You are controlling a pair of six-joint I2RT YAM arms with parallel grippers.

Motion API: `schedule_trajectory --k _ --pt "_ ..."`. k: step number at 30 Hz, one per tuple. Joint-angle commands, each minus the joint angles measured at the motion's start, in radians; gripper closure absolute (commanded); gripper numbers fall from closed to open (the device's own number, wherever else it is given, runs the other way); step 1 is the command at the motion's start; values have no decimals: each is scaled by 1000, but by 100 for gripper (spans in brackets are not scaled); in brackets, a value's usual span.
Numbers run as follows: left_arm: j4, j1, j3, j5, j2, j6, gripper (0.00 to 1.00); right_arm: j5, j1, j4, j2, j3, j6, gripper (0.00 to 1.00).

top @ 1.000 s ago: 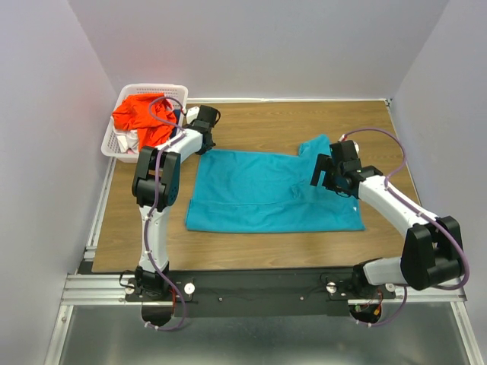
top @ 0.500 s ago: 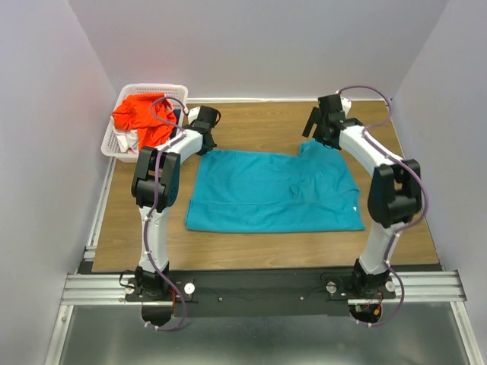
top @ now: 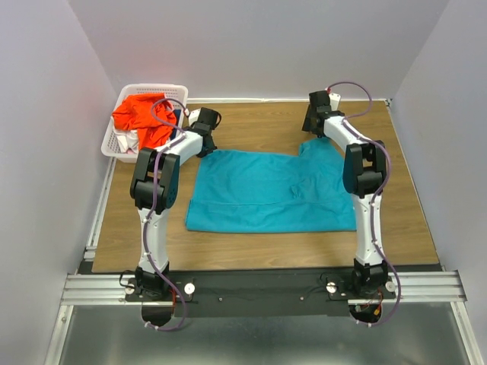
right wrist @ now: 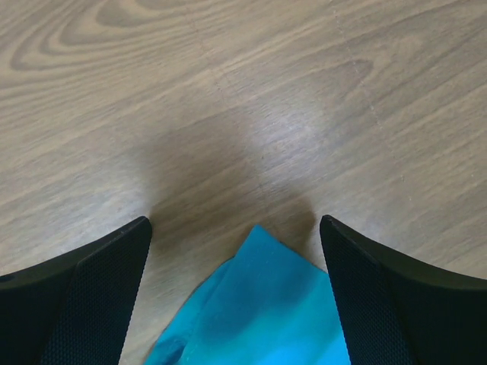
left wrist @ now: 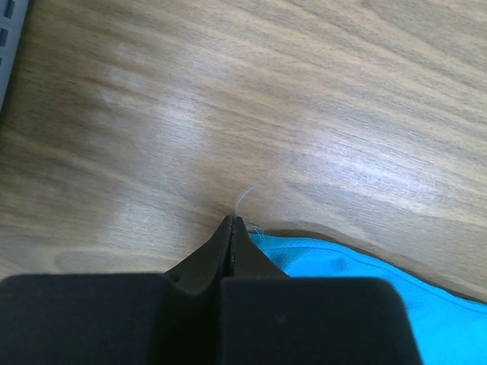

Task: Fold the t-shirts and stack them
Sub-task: Fold the tshirt

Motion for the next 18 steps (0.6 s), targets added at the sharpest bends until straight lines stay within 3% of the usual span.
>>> schedule_trajectory --k 1,7,11,12,15,16,18 --pt "-7 -5 -4 -7 -39 10 100 56 -6 -11 15 8 -37 4" --pt "-15 -3 -1 -13 -39 7 100 74 -6 -11 -25 -95 -21 12" --pt "-18 -3 -4 -16 -49 4 100 87 -5 -11 -62 -149 -8 30" --pt "-18 -3 -6 -16 -49 3 100 85 -6 -11 -72 -158 4 41" --pt "-18 -5 -6 -19 -55 0 100 85 -5 -11 -103 -184 12 61" --pt "-19 -5 -8 -15 -58 -5 100 87 -5 -11 -111 -187 11 75" --pt "-18 -3 -12 -13 -65 -5 100 88 -5 -9 -118 -190 5 91"
